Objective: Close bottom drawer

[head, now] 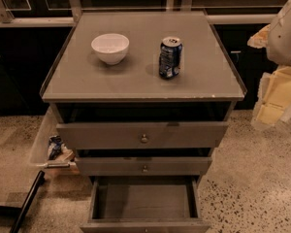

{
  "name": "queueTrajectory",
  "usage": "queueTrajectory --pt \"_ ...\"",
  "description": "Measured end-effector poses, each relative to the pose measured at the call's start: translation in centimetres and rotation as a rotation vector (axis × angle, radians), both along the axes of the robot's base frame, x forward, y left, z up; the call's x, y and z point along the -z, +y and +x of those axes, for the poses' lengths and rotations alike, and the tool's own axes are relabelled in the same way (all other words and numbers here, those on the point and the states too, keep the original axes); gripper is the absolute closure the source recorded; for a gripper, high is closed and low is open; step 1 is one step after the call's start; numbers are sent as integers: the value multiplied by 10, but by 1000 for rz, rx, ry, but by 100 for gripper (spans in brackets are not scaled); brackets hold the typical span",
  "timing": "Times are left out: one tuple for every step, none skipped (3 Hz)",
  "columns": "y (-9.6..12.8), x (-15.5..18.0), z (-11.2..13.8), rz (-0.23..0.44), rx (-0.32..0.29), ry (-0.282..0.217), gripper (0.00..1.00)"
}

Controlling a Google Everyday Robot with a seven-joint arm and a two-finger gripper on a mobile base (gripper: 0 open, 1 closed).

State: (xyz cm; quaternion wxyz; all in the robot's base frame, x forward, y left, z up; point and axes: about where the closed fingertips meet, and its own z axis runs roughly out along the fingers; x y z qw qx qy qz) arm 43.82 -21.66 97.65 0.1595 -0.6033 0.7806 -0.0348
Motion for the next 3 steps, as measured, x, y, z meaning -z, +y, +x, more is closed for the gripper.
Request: queueTrajectory --pt "0 0 0 0 0 0 0" --pt "2 7 0 24 4 10 0" --pt "11 50 -6 89 4 50 0"
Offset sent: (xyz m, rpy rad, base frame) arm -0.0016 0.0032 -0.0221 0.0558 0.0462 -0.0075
